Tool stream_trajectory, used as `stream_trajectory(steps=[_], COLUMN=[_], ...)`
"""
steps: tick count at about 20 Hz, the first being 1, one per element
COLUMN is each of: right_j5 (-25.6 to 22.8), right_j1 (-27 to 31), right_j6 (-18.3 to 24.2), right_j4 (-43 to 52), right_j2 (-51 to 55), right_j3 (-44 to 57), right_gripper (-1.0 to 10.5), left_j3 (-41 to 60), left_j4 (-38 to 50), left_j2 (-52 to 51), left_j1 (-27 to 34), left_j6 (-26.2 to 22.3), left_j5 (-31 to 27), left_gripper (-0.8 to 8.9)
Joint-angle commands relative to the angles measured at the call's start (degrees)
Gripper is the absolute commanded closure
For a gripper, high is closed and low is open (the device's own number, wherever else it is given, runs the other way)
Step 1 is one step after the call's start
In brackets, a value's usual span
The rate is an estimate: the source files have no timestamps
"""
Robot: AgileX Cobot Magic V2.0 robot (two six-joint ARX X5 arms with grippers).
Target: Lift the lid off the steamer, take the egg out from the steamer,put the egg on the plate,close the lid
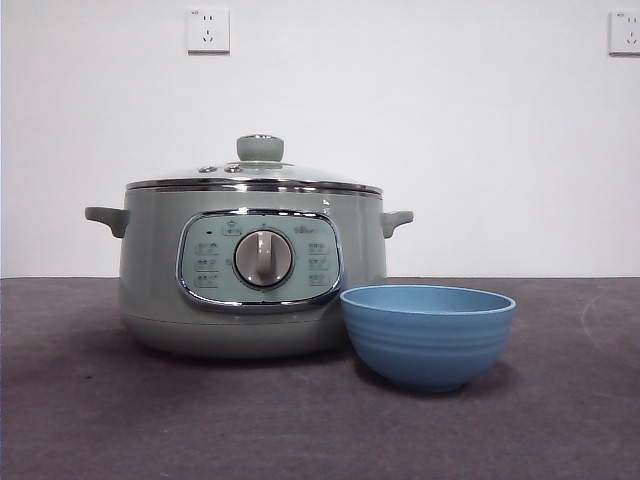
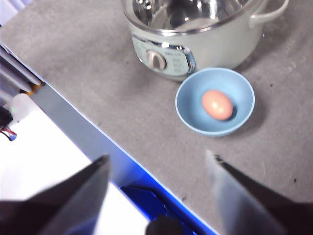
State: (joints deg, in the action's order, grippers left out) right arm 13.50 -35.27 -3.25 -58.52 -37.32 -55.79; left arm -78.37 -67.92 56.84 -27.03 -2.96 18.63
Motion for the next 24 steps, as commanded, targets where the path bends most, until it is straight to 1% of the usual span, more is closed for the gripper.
stream_trajectory(steps=[1, 24], right_j5=[0.1, -0.1], right_j1=[0.0, 0.0], right_j6=[-0.3, -0.3], right_j4=[-0.4, -0.8], right_j2=[-0.2, -0.1], right_j3=[0.3, 0.3], right_gripper=[9.5, 9.5], left_j3=[0.3, 0.3], left_j4=[0.1, 0.2], left_j2=[0.0, 0.0], left_j1=[0.0, 0.0], left_j6=[0.1, 0.0], left_j5=[0.2, -0.5], left_gripper=[8.21, 8.17])
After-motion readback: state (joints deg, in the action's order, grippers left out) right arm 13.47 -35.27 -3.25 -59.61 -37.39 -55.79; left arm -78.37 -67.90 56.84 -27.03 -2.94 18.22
